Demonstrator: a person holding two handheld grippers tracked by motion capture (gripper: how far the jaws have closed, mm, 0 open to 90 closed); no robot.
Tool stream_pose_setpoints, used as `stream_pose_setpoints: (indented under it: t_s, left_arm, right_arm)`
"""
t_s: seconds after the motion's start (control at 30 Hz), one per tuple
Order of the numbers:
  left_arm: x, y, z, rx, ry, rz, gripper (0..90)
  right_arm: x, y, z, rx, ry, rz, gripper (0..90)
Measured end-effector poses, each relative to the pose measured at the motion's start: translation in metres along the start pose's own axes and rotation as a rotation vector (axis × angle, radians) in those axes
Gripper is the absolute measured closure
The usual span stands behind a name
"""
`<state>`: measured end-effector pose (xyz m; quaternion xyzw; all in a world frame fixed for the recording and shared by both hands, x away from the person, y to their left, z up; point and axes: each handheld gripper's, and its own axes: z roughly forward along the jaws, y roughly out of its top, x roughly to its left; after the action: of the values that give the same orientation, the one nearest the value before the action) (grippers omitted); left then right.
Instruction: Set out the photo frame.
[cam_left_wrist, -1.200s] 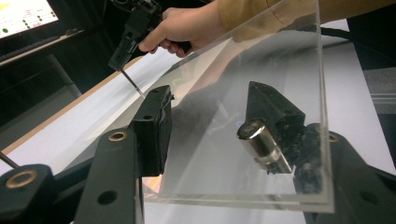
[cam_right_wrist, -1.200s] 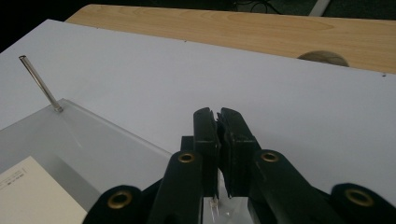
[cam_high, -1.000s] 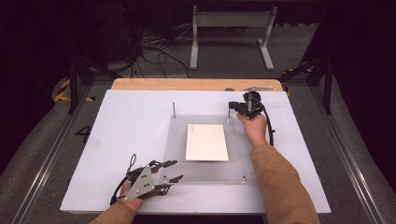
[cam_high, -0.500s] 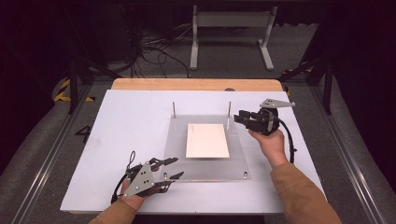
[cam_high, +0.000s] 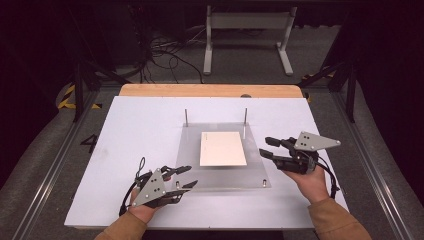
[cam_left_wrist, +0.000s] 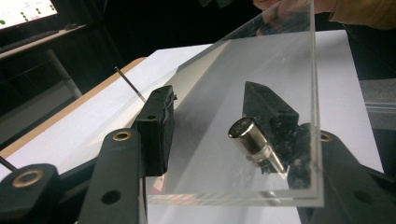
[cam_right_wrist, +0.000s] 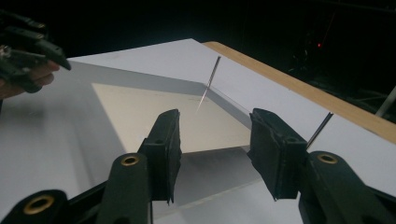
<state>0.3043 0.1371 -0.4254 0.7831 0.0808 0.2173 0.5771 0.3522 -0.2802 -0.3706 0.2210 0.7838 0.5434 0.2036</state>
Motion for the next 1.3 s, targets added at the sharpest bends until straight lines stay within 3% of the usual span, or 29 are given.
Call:
stream_pose_setpoints:
  t_s: [0.37, 0.7, 0.83, 1.0, 1.3]
  left_arm:
    - [0.003, 0.008, 0.0, 0.017, 0.003, 0.0, 54.4]
    - [0.004, 0.011, 0.0, 0.021, 0.001, -0.013, 54.5]
    - [0.005, 0.012, 0.0, 0.021, -0.001, -0.016, 54.5]
    - [0.005, 0.013, 0.0, 0.023, -0.002, -0.013, 54.5]
    - [0.005, 0.013, 0.0, 0.022, -0.001, -0.01, 54.6]
  right_arm:
    - [0.023, -0.012, -0.036, -0.012, 0.005, -0.034, 46.5]
    - [0.041, -0.026, -0.053, -0.005, 0.031, -0.07, 39.8]
    - [0.047, -0.031, -0.05, -0.007, 0.032, -0.09, 32.8]
    - [0.051, -0.034, -0.04, 0.003, 0.041, -0.149, 25.9]
    - [0.055, -0.029, -0.019, -0.029, 0.056, -0.218, 24.1]
